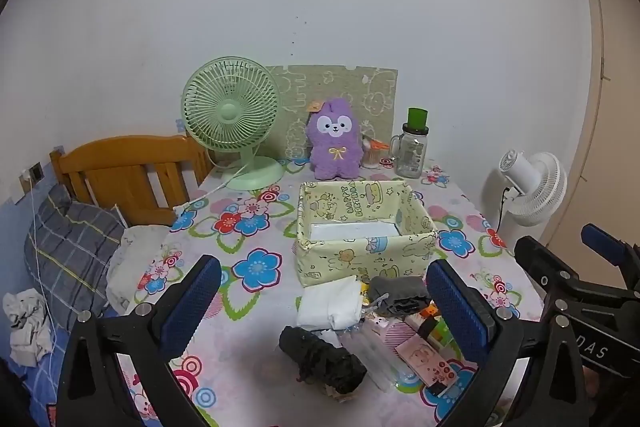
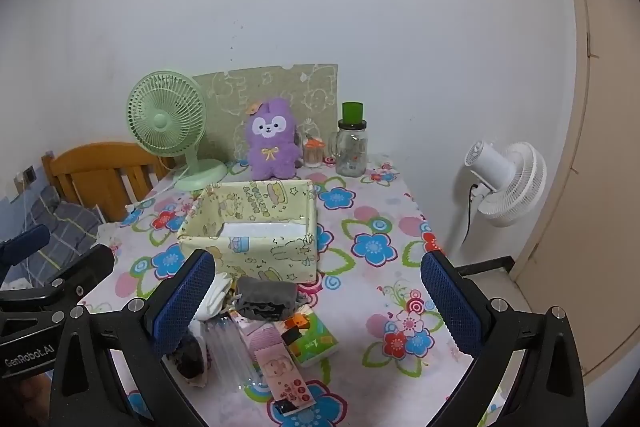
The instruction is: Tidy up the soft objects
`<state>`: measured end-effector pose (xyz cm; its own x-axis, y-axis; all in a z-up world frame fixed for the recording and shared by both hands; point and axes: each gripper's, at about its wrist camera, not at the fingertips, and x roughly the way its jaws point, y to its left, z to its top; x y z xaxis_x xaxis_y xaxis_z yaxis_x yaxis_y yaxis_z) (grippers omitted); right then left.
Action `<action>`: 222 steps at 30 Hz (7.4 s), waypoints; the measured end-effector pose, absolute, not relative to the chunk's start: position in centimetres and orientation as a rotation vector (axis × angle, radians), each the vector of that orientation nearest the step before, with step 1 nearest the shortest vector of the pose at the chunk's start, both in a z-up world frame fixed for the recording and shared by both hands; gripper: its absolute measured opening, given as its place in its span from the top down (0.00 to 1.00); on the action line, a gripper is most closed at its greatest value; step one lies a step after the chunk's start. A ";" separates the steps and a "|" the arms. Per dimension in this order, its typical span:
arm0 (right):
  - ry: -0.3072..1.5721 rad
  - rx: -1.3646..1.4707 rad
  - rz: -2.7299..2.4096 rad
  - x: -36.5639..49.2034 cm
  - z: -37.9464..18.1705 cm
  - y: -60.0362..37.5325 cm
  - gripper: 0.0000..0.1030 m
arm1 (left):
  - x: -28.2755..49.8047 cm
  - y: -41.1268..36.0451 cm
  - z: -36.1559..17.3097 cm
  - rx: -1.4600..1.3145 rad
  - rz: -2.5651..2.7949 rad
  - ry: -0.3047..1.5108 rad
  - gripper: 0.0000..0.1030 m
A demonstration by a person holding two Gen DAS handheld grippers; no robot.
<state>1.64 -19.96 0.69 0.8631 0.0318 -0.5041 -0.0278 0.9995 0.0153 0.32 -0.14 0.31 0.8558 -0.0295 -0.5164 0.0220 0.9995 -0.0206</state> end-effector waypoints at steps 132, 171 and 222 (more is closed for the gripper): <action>0.810 0.031 0.127 13.3 -10.4 -16.8 0.00 | 12.0 -0.6 -12.6 0.014 -0.129 0.926 0.00; 1.025 0.067 0.143 17.2 -15.8 -14.6 0.34 | 15.1 -0.8 -16.6 -0.066 -0.201 1.045 0.23; 0.706 0.024 0.170 10.4 -3.8 -17.7 0.35 | 9.3 -5.0 -5.3 0.018 -0.193 0.761 0.25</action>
